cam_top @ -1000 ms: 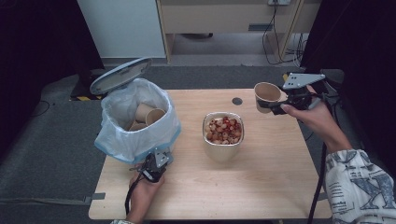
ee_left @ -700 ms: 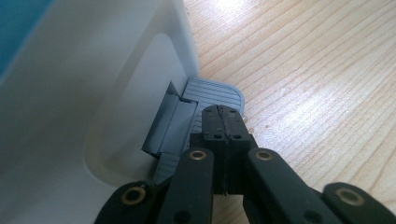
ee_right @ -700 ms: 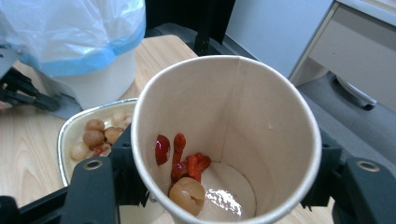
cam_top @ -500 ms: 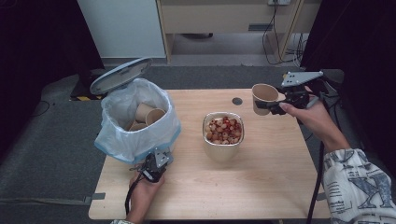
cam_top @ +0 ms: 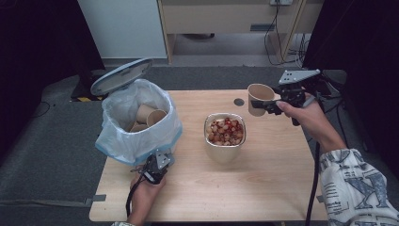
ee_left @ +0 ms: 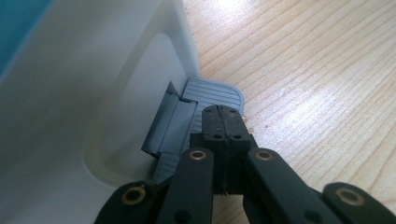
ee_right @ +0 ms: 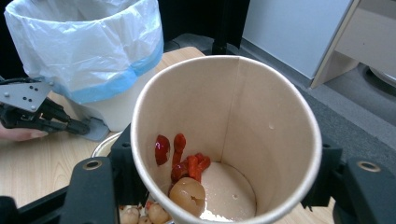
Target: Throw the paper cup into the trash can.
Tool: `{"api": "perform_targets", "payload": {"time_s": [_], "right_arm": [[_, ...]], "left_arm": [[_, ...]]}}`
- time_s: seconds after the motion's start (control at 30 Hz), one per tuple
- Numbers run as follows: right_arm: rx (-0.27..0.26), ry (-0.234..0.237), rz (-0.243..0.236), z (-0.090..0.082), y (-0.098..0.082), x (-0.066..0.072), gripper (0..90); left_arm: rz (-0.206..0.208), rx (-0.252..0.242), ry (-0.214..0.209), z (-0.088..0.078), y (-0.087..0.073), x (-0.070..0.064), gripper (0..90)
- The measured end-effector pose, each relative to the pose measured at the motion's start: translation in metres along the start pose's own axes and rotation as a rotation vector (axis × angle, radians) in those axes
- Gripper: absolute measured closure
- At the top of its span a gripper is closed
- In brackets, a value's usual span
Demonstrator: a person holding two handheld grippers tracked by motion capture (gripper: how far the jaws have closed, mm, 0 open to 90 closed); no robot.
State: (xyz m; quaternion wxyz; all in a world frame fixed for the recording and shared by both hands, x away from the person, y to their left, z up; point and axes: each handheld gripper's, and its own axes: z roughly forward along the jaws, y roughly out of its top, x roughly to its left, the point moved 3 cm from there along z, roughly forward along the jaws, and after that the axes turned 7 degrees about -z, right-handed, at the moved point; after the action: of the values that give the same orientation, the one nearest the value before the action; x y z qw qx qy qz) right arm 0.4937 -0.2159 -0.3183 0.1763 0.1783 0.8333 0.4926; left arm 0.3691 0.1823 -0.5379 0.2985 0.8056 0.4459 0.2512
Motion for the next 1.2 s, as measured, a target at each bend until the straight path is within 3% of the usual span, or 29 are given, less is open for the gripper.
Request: {"api": "perform_targets", "payload": {"time_s": [0.87,1.2], "right_arm": [[-0.002,0.019,-0.050,0.040,0.033,0.017,34.0],[-0.014,0.027,-0.048,0.055,0.049,0.025,34.0]], "left_arm": [[-0.002,-0.001,-0.002,0.000,0.000,-0.001,89.8],[0.004,-0.002,0.001,0.000,0.000,-0.001,89.8]]}}
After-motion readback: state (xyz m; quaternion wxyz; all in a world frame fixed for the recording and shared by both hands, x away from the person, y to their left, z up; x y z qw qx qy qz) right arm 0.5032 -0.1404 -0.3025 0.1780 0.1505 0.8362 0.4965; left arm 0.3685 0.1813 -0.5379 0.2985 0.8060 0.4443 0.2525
